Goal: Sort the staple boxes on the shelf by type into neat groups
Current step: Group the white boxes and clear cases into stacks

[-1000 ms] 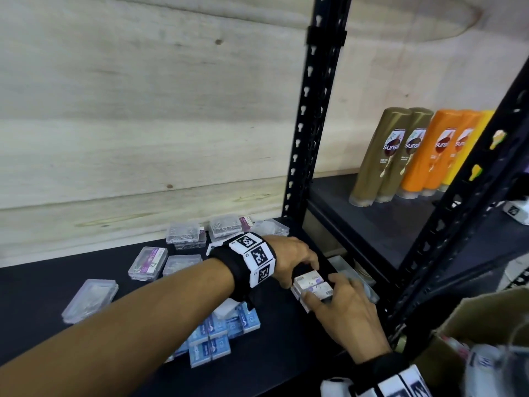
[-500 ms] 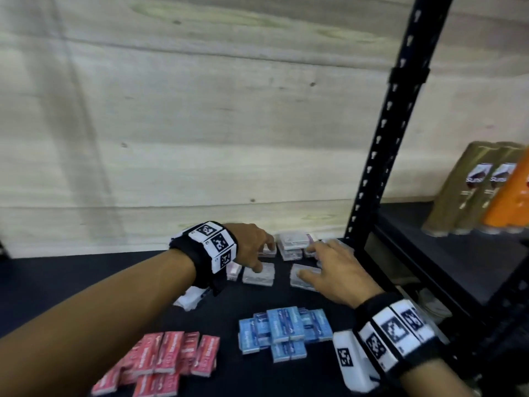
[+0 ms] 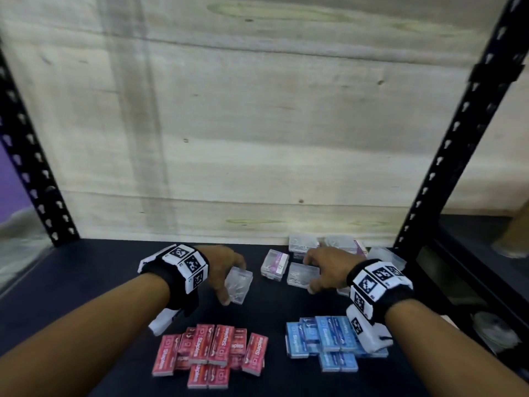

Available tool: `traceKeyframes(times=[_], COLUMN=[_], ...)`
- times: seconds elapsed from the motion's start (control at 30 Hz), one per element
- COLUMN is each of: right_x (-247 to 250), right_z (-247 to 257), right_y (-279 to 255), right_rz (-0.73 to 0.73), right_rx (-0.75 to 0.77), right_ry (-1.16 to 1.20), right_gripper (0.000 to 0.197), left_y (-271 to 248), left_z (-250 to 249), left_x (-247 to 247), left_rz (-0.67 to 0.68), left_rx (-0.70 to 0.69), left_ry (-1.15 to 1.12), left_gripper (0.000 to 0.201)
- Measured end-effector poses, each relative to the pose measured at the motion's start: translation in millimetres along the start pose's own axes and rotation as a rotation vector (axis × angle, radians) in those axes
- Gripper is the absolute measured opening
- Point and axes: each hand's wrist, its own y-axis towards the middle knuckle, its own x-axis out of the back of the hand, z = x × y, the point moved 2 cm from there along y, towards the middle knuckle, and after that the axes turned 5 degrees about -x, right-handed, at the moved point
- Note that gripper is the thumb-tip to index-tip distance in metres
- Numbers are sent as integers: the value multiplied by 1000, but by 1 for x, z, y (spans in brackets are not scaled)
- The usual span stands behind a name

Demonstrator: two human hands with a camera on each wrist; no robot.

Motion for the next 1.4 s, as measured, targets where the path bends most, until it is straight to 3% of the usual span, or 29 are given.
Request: traceKeyframes(times=[0.37, 0.6, 0.77, 0.97, 1.13, 1.4], right_x=[-3, 7, 9, 1, 3, 15], right_z=[18, 20, 15, 8, 12, 36], right_y=[22, 9, 1, -4, -7, -17], right_rz=[31, 131, 201, 199, 225, 205], right_rx=[5, 48, 30, 6, -11, -19], right_ry=[-86, -15, 236, 332, 255, -109], right_gripper=[64, 44, 28, 41, 43, 47], left_y=[17, 4, -7, -23, -29, -30], left_z=[-4, 1, 6, 11, 27, 46], left_x=[-13, -9, -8, -8, -12, -18], left_rz=[-82, -84, -47, -58, -135, -295], left_rx=[45, -37, -70, -84, -88, -92], left_ry=[-30, -80, -182, -281, -350, -404], left_gripper=[71, 79, 58, 33, 30, 34])
